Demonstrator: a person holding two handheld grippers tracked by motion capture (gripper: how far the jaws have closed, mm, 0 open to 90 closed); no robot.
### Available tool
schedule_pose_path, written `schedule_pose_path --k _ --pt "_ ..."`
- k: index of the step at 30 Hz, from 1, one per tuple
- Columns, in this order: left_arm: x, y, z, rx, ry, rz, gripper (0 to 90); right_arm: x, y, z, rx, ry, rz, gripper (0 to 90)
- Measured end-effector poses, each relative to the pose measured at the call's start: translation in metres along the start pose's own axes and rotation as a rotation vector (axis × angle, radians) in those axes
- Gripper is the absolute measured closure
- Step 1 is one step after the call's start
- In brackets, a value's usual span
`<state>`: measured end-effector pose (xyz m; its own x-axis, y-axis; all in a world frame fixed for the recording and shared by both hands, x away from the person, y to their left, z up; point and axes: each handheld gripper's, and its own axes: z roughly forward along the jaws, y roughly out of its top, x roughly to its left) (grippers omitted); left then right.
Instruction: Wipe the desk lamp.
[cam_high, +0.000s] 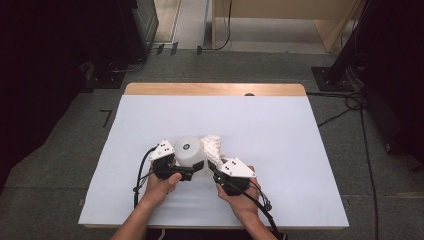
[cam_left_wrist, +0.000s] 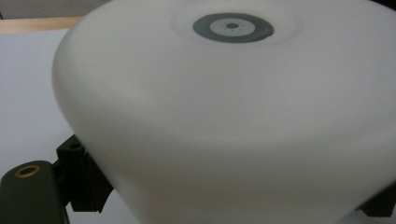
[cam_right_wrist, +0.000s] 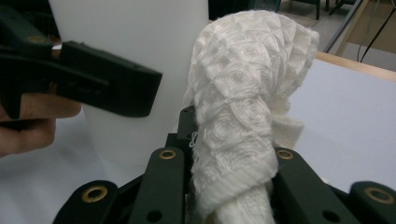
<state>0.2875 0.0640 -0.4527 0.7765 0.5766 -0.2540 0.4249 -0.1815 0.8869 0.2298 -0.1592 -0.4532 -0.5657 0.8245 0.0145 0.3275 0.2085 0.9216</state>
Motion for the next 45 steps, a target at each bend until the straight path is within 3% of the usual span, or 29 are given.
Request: schedule_pose_path --k 7,12,19,23,27,32,35,41,45 --pt "-0.003 0.0 0.003 0.03 -0.012 0.02 8.7 -0.003 0.006 -0.007 -0.03 -0.022 -0.029 75.5" --pt "0.0 0.002 -0.001 0.015 0.001 0.013 8.7 -0.012 0.006 -0.008 -0.032 -0.039 0.017 75.7" --pt "0.007 0.004 -0.006 0.0 0.032 0.005 8.7 -0.023 0.008 -0.013 -0.052 -0.083 0.043 75.9" --pt "0.007 0.004 -0.007 -0.001 0.026 0.003 8.7 -0.027 0.008 -0.014 -0.054 -0.093 0.063 75.9" --pt "0.004 0.004 -0.004 0.009 0.013 0.016 8.7 -0.023 0.008 -0.014 -0.069 -0.069 0.052 75.8" --pt "-0.004 0.003 0.001 0.028 -0.009 0.035 8.7 -0.007 0.005 -0.006 -0.044 -0.005 -0.001 75.7" --pt "-0.005 0.002 0.003 0.046 -0.002 0.048 8.7 -0.002 0.005 -0.005 -0.041 -0.016 -0.021 75.7" --pt "-0.01 0.0 0.009 0.073 0.002 0.07 8.7 -0.006 0.014 -0.016 -0.109 -0.013 -0.01 75.7" --pt "-0.01 0.001 0.007 0.06 0.005 0.075 8.7 -0.003 0.012 -0.013 -0.092 -0.008 -0.024 75.8"
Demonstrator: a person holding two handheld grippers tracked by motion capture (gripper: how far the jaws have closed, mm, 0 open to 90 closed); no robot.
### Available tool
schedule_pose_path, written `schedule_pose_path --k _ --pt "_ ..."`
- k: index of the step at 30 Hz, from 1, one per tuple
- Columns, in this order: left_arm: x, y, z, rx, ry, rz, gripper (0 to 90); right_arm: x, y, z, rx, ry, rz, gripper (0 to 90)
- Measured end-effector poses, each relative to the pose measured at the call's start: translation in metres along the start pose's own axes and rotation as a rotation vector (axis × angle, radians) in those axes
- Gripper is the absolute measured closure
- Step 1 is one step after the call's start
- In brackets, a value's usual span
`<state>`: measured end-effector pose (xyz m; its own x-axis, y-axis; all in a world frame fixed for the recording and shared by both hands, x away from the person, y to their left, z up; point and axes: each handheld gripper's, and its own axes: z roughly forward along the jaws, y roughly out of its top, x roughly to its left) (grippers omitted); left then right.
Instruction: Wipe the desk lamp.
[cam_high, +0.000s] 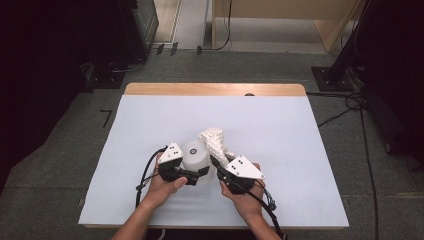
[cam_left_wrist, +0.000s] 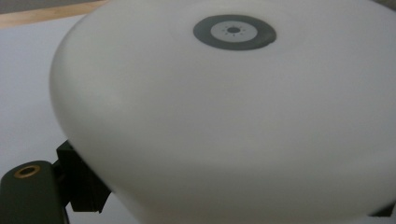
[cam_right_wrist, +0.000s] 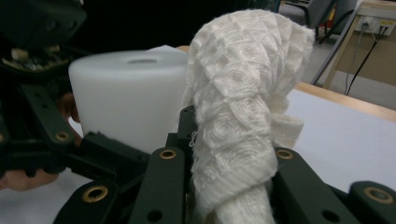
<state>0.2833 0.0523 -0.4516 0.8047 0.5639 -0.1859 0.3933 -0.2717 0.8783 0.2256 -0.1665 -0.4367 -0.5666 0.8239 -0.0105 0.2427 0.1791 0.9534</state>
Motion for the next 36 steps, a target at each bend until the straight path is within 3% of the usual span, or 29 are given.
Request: schedule_pose_path --k 7,12,14,16,18,23,25,27,33,36 --pt "0.008 0.003 -0.01 -0.047 0.007 -0.025 8.7 -0.001 -0.015 0.014 0.086 0.018 0.017 75.8" --pt "-0.001 0.0 -0.002 -0.016 0.049 0.047 8.7 -0.002 -0.01 0.01 0.055 0.018 0.028 75.7" --pt "-0.007 -0.001 0.001 -0.009 0.086 0.098 8.6 -0.004 -0.006 0.007 0.039 0.017 0.042 75.5" --pt "-0.008 -0.001 0.001 -0.01 0.108 0.117 8.6 -0.007 -0.005 0.004 0.021 0.028 0.058 75.5" --pt "-0.007 -0.001 0.001 -0.016 0.126 0.117 8.6 -0.01 -0.004 0.002 0.015 0.024 0.061 75.5" --pt "0.002 -0.005 0.002 -0.007 0.26 0.105 8.5 -0.023 -0.004 -0.001 0.003 -0.012 0.103 75.5" --pt "0.005 -0.006 0.002 0.002 0.293 0.098 8.5 -0.029 -0.004 -0.003 -0.003 -0.03 0.113 75.6" --pt "0.008 -0.007 0.002 0.001 0.301 0.092 8.5 -0.035 -0.005 -0.005 -0.006 -0.049 0.124 75.6" --pt "0.007 -0.015 0.009 0.042 0.305 0.134 8.3 -0.04 -0.011 -0.003 0.016 -0.067 0.138 75.7" --pt "0.01 -0.016 0.007 0.036 0.299 0.117 8.0 -0.039 -0.012 -0.001 0.017 -0.063 0.132 75.7"
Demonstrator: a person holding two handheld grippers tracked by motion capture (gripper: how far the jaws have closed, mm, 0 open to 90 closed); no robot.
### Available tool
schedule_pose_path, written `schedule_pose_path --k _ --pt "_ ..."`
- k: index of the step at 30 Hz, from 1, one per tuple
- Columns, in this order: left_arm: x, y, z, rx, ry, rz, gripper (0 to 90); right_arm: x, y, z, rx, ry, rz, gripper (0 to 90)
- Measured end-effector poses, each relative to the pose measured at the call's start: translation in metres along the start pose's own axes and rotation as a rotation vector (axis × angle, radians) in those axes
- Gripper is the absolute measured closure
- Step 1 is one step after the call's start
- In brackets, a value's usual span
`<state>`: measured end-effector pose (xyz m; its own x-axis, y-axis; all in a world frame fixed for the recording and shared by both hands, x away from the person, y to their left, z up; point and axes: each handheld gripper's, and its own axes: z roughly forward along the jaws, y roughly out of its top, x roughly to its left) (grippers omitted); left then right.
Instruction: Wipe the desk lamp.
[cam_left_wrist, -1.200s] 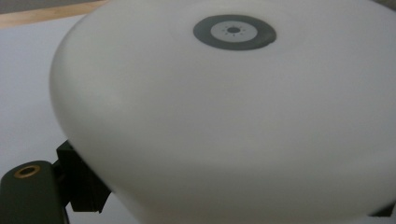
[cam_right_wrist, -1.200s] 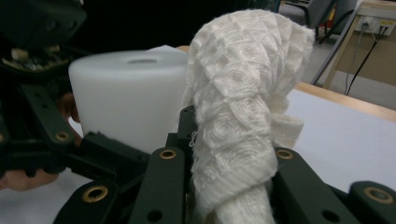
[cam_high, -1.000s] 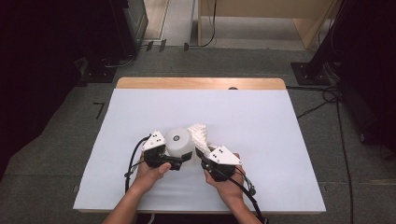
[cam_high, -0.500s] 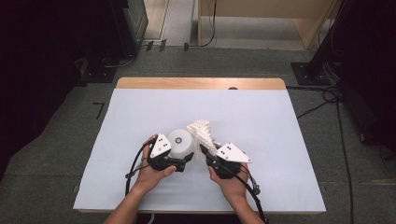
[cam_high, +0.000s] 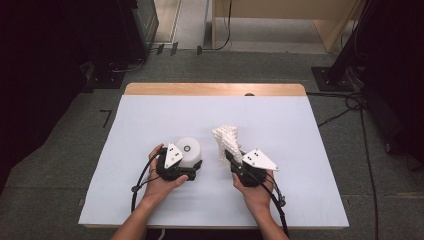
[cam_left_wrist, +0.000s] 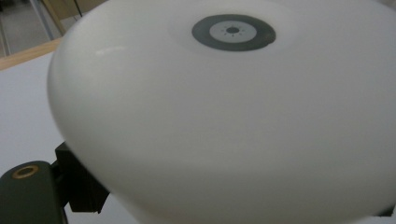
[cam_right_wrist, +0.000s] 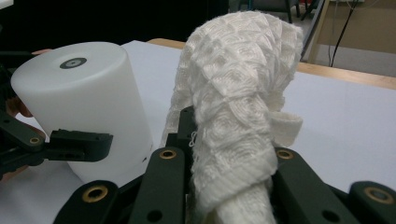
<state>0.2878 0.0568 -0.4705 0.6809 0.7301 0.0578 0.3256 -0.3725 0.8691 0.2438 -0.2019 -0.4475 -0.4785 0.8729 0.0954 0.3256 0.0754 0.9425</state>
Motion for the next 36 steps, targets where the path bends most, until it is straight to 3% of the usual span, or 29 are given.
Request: schedule_pose_path --k 2,4,7,9,12,14,17,21,22,23,26,28,30,33,35,36 --pt "0.0 -0.002 -0.001 -0.003 0.022 -0.009 7.5 0.0 0.0 0.0 0.003 0.0 0.001 75.7" --pt "-0.003 -0.004 -0.003 -0.029 0.078 -0.009 0.6 -0.001 -0.001 0.001 0.002 -0.004 -0.002 75.7" --pt "-0.012 -0.004 -0.007 -0.067 0.152 -0.062 0.0 -0.002 -0.001 0.001 0.006 -0.004 0.001 75.7" --pt "-0.021 -0.003 -0.006 -0.066 0.223 -0.076 0.0 -0.001 -0.001 0.001 0.008 -0.003 0.005 75.7" --pt "-0.03 0.001 0.002 -0.017 0.299 -0.113 0.0 0.001 -0.003 0.003 0.015 0.001 -0.004 75.7" --pt "-0.032 0.001 0.008 0.016 0.321 -0.114 0.4 0.003 -0.004 0.004 0.017 0.005 -0.009 75.7" --pt "-0.03 0.0 0.007 0.007 0.298 -0.131 6.6 0.005 -0.006 0.006 0.029 0.009 -0.015 75.7" --pt "-0.02 -0.002 0.004 -0.016 0.228 -0.136 7.9 0.008 -0.008 0.009 0.039 0.016 -0.022 75.7" --pt "-0.015 -0.002 0.002 -0.028 0.189 -0.147 8.1 0.008 -0.008 0.009 0.038 0.015 -0.026 75.7" --pt "-0.01 -0.001 -0.001 -0.042 0.143 -0.161 8.2 0.009 -0.008 0.009 0.036 0.018 -0.028 75.7" --pt "0.006 0.002 -0.009 -0.105 -0.064 -0.192 8.5 0.01 -0.007 0.007 0.031 0.018 -0.027 75.7" --pt "0.012 0.007 -0.017 -0.143 -0.179 -0.187 8.5 0.01 -0.006 0.007 0.03 0.015 -0.04 75.8" --pt "0.014 0.008 -0.02 -0.166 -0.224 -0.195 8.6 0.012 -0.007 0.008 0.038 0.026 -0.046 75.7" --pt "0.018 0.009 -0.021 -0.176 -0.33 -0.221 8.6 0.018 -0.009 0.01 0.049 0.05 -0.059 75.7" --pt "0.016 0.009 -0.02 -0.165 -0.377 -0.202 8.6 0.023 -0.01 0.011 0.054 0.07 -0.072 75.7" --pt "0.015 0.01 -0.019 -0.157 -0.38 -0.19 8.6 0.026 -0.01 0.012 0.054 0.082 -0.081 75.7"
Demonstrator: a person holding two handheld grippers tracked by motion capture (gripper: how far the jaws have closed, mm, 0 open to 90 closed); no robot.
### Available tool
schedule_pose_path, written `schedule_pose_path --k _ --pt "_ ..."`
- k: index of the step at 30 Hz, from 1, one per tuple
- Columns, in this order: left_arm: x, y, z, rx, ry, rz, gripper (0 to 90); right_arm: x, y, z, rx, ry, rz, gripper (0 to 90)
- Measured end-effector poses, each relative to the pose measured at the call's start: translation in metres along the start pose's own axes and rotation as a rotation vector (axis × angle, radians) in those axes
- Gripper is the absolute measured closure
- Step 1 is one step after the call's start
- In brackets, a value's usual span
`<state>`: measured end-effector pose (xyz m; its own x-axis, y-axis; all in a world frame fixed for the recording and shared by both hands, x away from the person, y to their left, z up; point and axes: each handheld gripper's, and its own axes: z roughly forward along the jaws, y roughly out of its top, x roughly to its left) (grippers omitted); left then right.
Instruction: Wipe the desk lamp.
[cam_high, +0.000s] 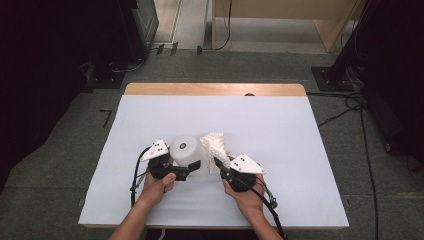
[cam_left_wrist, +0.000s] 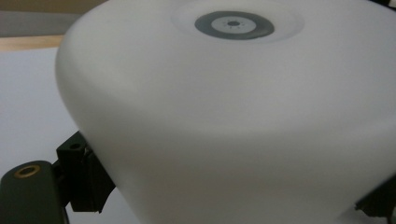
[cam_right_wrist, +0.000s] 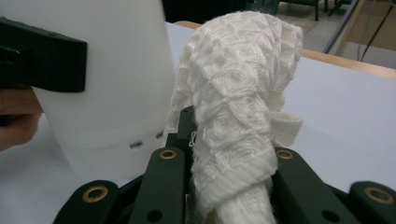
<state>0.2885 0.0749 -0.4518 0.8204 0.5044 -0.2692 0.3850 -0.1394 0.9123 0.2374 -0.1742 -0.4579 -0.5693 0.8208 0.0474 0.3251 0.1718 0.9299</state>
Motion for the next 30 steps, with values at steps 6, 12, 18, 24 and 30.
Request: schedule_pose_path --k 6,12,18,24,30 --pt "-0.003 -0.003 0.008 0.059 -0.009 0.014 8.6 0.008 0.005 -0.004 -0.029 0.019 -0.024 76.1" --pt "-0.009 -0.006 0.016 0.107 0.006 0.045 8.7 0.012 0.015 -0.015 -0.088 0.01 -0.065 76.1" --pt "-0.009 -0.002 0.011 0.079 0.013 0.046 8.7 0.011 0.012 -0.011 -0.069 0.008 -0.065 76.2" --pt "-0.004 0.002 0.004 0.055 0.011 0.031 8.7 0.01 0.001 0.001 0.0 0.014 -0.053 76.1" --pt "-0.008 -0.001 0.011 0.097 0.015 0.055 8.7 0.01 0.007 -0.004 -0.027 0.007 -0.052 76.2"
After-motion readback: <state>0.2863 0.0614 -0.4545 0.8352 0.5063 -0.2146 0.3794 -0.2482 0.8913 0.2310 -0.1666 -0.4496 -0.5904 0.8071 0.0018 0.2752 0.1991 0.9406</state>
